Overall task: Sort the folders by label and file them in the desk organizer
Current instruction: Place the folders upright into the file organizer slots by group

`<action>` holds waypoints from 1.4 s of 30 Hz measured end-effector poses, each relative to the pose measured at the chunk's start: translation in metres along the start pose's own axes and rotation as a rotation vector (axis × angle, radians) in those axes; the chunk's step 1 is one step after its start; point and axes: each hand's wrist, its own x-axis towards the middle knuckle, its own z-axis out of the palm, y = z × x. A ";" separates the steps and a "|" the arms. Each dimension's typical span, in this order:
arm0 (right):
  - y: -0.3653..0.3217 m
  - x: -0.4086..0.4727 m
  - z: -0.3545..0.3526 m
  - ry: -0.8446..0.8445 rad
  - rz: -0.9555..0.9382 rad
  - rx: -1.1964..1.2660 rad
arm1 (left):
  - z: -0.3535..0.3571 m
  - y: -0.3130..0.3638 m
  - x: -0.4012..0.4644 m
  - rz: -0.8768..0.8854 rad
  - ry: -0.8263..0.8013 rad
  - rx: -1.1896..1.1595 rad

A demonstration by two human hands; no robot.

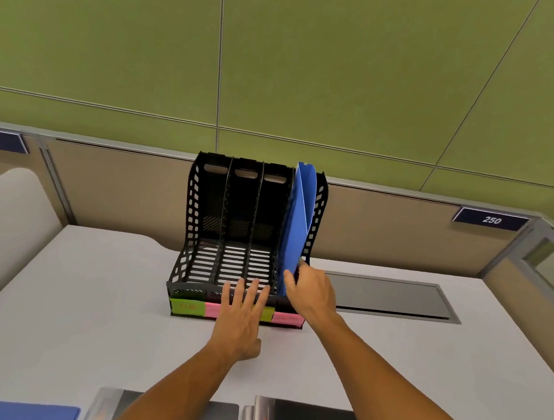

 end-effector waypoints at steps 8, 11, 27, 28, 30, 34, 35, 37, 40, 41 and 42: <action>0.037 -0.084 -0.020 -0.218 -0.006 0.429 | -0.006 -0.002 0.000 0.009 -0.066 0.029; 0.091 -0.138 -0.032 -0.143 0.107 0.521 | -0.008 -0.002 0.002 0.005 -0.086 0.032; 0.291 -0.406 -0.090 -0.457 0.661 -0.187 | 0.003 0.002 0.014 -0.087 -0.141 0.044; 0.285 -0.411 -0.085 -0.458 0.664 -0.207 | 0.002 0.001 0.014 -0.092 -0.152 0.043; 0.276 -0.416 -0.080 -0.374 0.762 -0.169 | 0.000 0.000 0.013 -0.094 -0.168 0.037; 0.278 -0.420 -0.090 -0.185 1.136 0.028 | -0.004 0.000 0.014 -0.095 -0.205 0.032; 0.281 -0.421 -0.092 -0.169 1.218 0.077 | -0.004 0.000 0.015 -0.097 -0.208 0.031; 0.284 -0.423 -0.095 -0.166 1.339 0.107 | -0.004 -0.001 0.016 -0.095 -0.208 0.022; 0.282 -0.425 -0.097 -0.125 1.429 0.122 | -0.006 -0.001 0.014 -0.092 -0.198 0.022; 0.282 -0.425 -0.097 -0.113 1.445 0.119 | -0.006 -0.002 0.014 -0.093 -0.193 0.020; 0.282 -0.425 -0.099 -0.128 1.454 0.111 | -0.008 -0.002 0.014 -0.092 -0.194 0.018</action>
